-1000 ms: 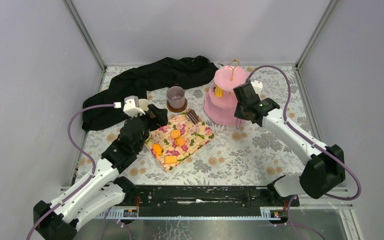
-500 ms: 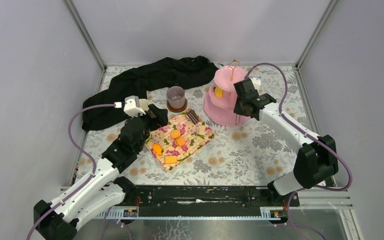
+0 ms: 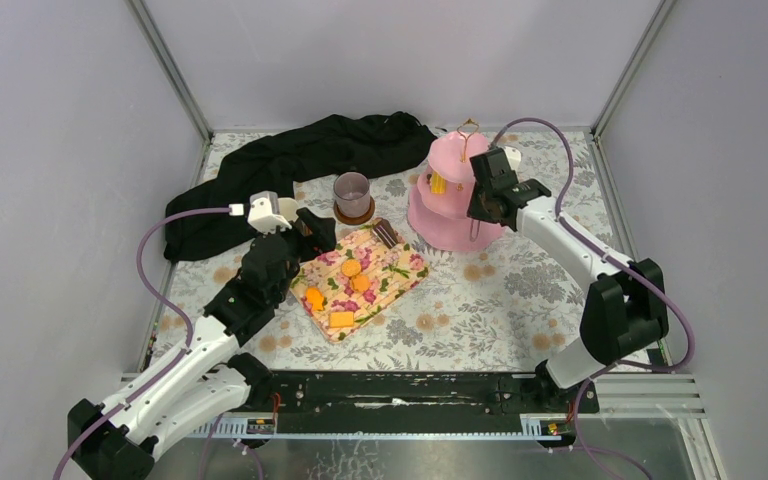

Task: Serve the afternoon tea

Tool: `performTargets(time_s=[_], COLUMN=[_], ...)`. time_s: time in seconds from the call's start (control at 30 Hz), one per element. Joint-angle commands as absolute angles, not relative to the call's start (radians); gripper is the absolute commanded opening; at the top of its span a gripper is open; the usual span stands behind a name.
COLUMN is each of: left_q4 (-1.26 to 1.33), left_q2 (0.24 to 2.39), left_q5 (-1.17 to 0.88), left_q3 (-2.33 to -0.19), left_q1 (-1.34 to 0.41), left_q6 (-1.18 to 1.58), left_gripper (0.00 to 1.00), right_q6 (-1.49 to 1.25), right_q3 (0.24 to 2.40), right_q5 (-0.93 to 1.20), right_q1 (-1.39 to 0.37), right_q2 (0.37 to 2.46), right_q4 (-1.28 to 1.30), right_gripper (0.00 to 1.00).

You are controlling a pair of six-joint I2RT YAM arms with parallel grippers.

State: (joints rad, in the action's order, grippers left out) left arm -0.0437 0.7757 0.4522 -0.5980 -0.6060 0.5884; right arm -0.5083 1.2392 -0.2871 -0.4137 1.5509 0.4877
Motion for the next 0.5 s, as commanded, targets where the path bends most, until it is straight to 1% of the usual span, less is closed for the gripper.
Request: performTargets(time_s=[0.0,0.47], left_q4=[0.018,0.021], left_q2=[0.775,0.778], left_q5=[0.456,0.451], left_q3=[-0.594,-0.595], left_q1=[-0.598,-0.591], left_q6=[0.583,0.584], left_gripper=[0.92,0.92], right_q6=[-0.475,-0.451], right_q3=[1.308,1.324], right_q5=[-0.271,-0.246], right_q1=[-0.401,-0.367], right_q2=[1.573,1.621], right_q4=[0.443,0.404], right_gripper=[0.17,0.18])
